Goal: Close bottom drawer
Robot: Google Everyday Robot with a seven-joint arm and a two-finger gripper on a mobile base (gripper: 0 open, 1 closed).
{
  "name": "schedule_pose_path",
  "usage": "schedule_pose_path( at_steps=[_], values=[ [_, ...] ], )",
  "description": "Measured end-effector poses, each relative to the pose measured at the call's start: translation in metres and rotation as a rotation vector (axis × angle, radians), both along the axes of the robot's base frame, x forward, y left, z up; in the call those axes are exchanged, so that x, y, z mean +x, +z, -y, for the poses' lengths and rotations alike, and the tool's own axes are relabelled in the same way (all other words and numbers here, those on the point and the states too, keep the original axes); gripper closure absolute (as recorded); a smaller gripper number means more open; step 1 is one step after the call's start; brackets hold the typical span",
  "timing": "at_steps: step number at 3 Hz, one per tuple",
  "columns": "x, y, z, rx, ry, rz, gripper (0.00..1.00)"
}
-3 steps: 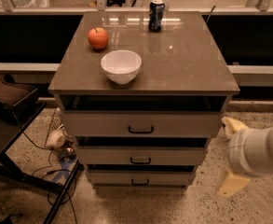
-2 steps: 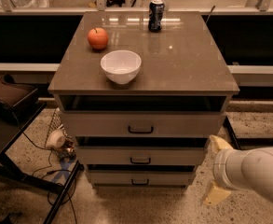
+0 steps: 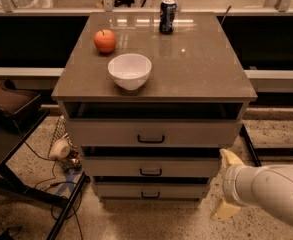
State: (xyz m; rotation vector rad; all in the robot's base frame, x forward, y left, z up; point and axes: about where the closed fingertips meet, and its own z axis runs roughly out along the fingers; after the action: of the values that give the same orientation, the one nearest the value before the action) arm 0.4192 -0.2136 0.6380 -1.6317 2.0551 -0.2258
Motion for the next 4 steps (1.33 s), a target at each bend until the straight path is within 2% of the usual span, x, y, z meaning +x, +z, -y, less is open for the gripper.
schedule_pose_path(
  at_steps=[1, 2, 3, 4],
  values=[
    [0.000, 0.006, 0.002, -0.021, -0.002, 0.008, 0.00],
    [-0.006, -0.034, -0.010, -0.037, 0.033, -0.033, 0.00],
    [-0.010, -0.101, -0.011, -0.019, 0.043, -0.081, 0.00],
    [-0.001, -0.141, -0.010, 0.033, 0.033, -0.095, 0.00]
  ],
)
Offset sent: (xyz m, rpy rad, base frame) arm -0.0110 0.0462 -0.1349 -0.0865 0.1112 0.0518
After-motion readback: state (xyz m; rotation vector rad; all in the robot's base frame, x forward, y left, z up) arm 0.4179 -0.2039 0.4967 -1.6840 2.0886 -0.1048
